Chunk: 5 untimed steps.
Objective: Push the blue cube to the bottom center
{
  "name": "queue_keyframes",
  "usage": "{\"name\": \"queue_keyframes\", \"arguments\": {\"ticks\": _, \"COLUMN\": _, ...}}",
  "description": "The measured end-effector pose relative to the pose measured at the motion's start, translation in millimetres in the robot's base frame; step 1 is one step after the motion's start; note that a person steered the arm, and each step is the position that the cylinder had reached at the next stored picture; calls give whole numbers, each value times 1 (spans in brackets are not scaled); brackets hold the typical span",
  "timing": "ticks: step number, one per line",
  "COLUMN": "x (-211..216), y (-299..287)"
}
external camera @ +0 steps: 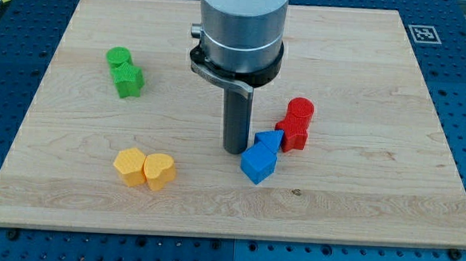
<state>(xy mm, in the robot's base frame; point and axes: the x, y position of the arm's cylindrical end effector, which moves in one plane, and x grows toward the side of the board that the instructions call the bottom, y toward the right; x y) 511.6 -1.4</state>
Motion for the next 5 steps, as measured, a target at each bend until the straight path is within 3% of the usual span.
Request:
{"name": "queue_keyframes", "arguments": {"ticks": 3, "x": -30, "y": 13}}
{"name": "queue_keyframes", "arguments": {"ticks": 4, "x": 7, "y": 37}}
{"name": "queue_keyframes", "arguments": {"ticks": 5, "x": 12, "y": 37}}
